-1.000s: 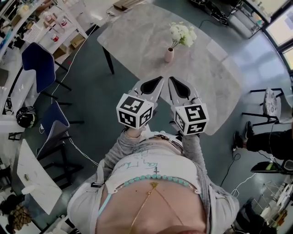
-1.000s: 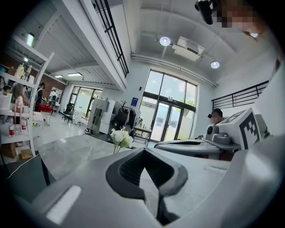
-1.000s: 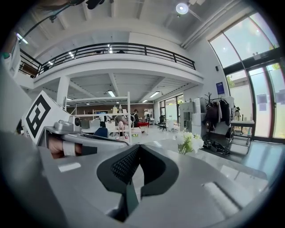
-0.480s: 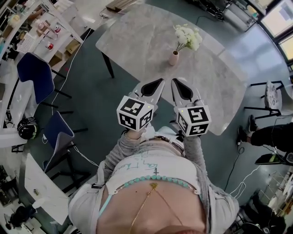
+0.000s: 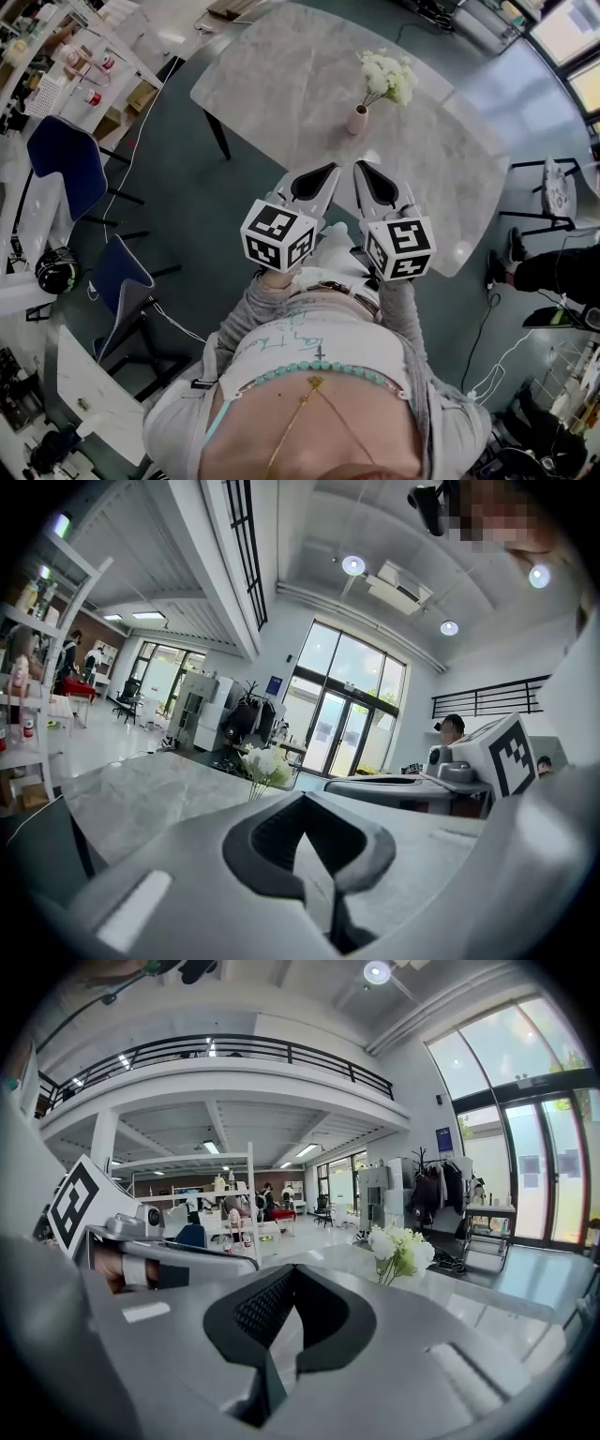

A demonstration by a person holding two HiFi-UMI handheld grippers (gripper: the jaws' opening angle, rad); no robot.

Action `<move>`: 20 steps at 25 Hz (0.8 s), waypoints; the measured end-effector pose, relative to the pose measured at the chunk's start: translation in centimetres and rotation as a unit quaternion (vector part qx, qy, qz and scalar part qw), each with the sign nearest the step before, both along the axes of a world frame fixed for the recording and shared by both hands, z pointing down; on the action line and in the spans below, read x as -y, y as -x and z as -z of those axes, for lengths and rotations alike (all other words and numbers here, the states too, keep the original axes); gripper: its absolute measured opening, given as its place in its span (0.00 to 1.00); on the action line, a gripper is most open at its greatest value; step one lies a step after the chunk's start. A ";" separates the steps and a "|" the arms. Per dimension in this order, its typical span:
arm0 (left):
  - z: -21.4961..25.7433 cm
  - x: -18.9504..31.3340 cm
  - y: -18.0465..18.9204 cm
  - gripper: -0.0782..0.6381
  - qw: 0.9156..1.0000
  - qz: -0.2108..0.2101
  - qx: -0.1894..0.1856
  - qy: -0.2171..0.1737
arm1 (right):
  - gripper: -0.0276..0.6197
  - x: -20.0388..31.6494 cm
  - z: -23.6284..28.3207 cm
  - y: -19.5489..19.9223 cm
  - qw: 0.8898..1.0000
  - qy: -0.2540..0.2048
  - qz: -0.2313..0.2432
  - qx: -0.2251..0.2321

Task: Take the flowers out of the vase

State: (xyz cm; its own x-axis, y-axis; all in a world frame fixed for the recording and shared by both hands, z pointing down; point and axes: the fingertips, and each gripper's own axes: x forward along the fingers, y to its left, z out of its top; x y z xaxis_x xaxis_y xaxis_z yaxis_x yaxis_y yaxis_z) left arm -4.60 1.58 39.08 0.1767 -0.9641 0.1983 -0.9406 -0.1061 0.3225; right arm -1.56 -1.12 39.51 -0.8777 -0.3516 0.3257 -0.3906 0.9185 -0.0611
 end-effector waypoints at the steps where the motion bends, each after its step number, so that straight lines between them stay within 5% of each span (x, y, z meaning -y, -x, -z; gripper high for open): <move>1: -0.1 0.3 0.2 0.11 1.000 0.002 0.000 0.000 | 0.09 0.3 -0.1 0.3 1.000 0.001 0.003 0.000; 20: 1.0 11.2 2.8 0.11 0.999 -0.018 0.025 0.019 | 0.09 10.7 1.2 3.5 1.000 0.003 0.001 0.012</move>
